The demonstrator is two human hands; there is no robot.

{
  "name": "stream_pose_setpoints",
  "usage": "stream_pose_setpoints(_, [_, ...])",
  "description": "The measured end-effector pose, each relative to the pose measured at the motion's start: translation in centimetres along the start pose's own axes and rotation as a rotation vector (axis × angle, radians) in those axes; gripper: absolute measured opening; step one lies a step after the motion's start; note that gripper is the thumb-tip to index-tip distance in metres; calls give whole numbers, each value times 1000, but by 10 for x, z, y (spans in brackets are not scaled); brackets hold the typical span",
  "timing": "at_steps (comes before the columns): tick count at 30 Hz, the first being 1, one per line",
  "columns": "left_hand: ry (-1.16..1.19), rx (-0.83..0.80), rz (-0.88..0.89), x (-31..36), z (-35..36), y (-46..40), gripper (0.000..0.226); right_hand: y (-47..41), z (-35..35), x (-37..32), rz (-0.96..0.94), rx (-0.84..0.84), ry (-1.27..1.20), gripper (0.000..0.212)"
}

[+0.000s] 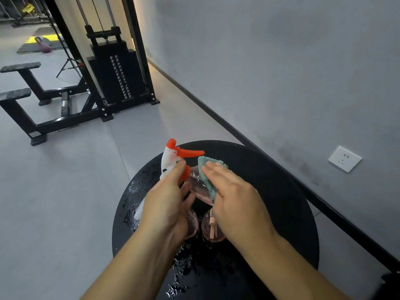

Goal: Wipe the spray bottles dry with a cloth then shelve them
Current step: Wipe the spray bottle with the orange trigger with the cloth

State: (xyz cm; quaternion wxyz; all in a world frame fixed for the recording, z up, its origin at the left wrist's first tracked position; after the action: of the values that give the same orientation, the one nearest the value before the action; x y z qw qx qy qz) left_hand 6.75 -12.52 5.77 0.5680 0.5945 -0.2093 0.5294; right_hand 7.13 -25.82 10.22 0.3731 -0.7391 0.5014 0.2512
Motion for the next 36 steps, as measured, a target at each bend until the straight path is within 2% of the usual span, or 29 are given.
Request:
stream_pose_setpoints(3, [5,7,11,3,-2,-1,18,-1,-9,3,28,50,2,62])
stream_pose_setpoints(8, [17,-61,-19,-6,9,3,17,5,12,-7,-79,1,22,60])
stream_pose_setpoints(13, [30,-53,-5,-3,7,0,15,-1,-5,1,-11,31,24,65])
stream_pose_setpoints(18, [26,-59,8,-3,7,-2,12,2,8,-3,-32,-20,-9,58])
stream_pose_setpoints(20, [21,-42,30,1,2,-6,11,-1,-4,8,31,28,-39,61])
stream_pose_setpoints(23, [31,-25,61,7,-4,-11,21,-2,-18,20,94,122,-76,58])
stream_pose_setpoints(28, [19,-68,63,3,3,-6,12,3,-1,2,20,16,-94,61])
stream_pose_setpoints(33, [57,-44,72,8,-4,-15,19,-2,-24,22,113,166,-138,54])
stream_pose_setpoints(36, [53,-39,66,4,-3,-15,16,1,-16,9,61,121,-126,55])
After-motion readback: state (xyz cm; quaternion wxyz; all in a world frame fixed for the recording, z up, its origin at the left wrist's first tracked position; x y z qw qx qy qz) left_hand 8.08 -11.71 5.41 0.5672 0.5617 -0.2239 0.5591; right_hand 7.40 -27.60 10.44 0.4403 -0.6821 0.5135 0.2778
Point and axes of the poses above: each hand's wrist, its own y-axis away from the middle knuckle, its own z-axis out of the palm, x = y × z, the point moved 8 cm from there along -y, towards the middle knuckle, and after that the axes turned 15 degrees about -y, right-handed, at the moved point
